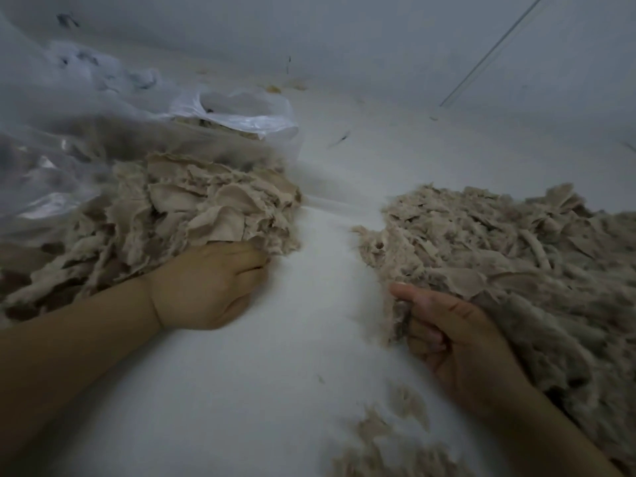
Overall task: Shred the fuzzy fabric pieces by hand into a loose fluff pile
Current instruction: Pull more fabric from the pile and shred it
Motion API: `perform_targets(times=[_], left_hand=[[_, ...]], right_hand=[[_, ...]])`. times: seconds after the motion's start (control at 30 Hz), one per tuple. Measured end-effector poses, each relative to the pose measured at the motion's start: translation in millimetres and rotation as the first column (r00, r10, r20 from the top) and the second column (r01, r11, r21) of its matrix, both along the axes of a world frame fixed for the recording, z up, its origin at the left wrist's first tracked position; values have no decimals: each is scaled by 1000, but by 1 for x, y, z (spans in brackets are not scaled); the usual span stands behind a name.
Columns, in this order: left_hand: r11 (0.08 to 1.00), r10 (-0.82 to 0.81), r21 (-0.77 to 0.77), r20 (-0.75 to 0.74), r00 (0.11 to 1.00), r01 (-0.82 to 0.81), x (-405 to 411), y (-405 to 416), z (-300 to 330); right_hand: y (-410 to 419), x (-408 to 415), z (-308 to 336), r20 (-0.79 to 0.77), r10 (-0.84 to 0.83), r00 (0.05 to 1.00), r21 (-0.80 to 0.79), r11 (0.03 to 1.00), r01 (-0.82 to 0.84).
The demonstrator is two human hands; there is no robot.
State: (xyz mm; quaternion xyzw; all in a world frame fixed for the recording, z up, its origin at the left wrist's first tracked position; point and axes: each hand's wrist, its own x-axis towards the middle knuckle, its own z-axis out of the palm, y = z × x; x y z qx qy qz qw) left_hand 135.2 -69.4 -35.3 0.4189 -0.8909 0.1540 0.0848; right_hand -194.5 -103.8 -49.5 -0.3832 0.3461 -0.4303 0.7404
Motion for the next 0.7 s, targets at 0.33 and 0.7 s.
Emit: perform_targets(times=[0.33,0.7], left_hand=[[944,327,-46,235,915,-326,-35,7,1],[962,261,-96,30,965,-257,-95,17,15]], right_hand=[[0,-1,3,13,34,999,-3,999,-34],[-4,-2,0,29,60,998,-1,998,-60]])
